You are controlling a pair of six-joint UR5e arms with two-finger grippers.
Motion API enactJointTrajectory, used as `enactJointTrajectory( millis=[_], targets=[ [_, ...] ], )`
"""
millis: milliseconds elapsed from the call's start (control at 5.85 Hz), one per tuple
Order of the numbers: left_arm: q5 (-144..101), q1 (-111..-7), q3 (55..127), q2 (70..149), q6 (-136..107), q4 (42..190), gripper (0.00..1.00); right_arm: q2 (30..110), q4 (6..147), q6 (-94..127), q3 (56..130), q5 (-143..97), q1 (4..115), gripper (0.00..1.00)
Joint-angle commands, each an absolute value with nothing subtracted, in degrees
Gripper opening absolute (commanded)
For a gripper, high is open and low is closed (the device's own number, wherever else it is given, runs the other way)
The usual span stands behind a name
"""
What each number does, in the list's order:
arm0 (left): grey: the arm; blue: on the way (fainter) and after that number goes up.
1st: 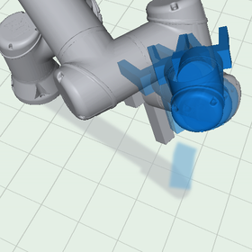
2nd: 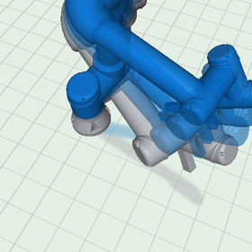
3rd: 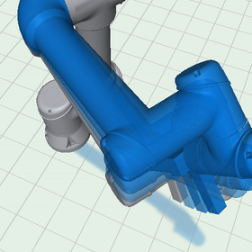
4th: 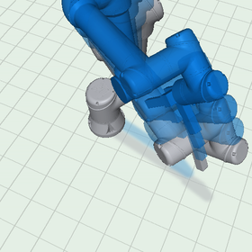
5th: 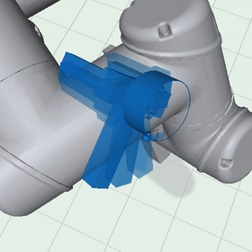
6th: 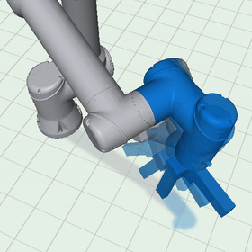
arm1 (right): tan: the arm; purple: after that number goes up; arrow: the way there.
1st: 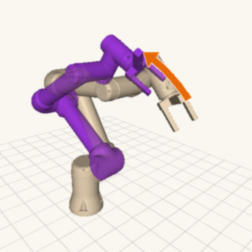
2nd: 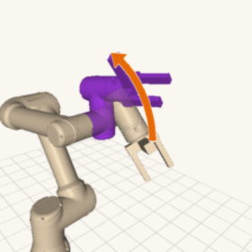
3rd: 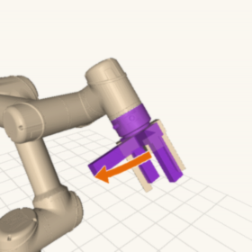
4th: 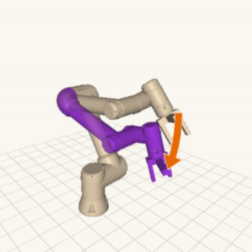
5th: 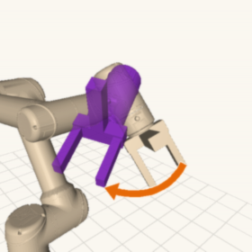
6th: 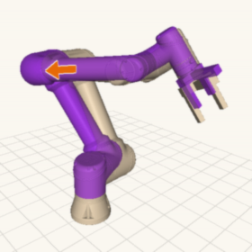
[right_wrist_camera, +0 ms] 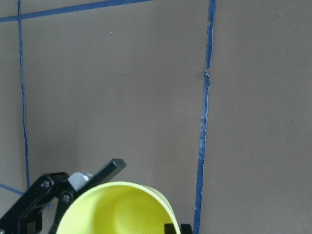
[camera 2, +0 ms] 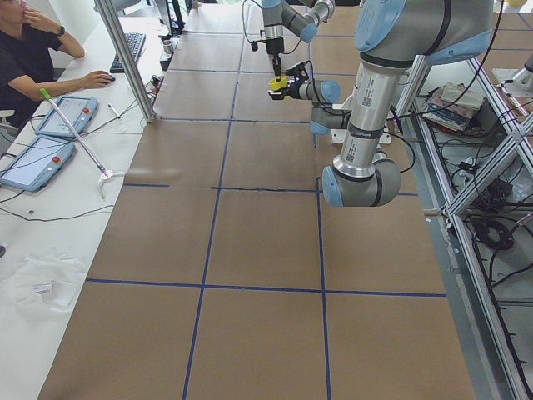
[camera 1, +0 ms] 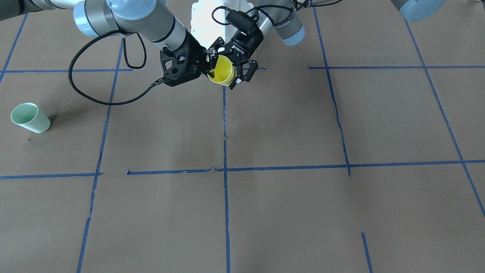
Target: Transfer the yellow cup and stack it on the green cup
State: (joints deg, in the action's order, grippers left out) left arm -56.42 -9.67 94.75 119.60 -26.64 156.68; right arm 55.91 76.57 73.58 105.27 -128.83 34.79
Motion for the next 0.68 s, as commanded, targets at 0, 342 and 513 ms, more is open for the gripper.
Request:
enactJointTrajectory(
  millis=[0,342,513],
  targets=[
    [-56.4,-9.7,94.9,119.6,-26.9,156.8,0.99,57.1,76.7,77.2,106.8,-128.3,36.5,0.0],
    [-56.4,-9.7,95.4,119.6,-26.9,156.8,0.99,61.3,76.9,79.1,109.2,-124.4,41.8,0.0],
    [-56.4,-9.7,95.4,119.6,-27.1,156.8,0.99,65.7,77.0,79.2,110.8,-123.0,46.0,0.0]
  ],
)
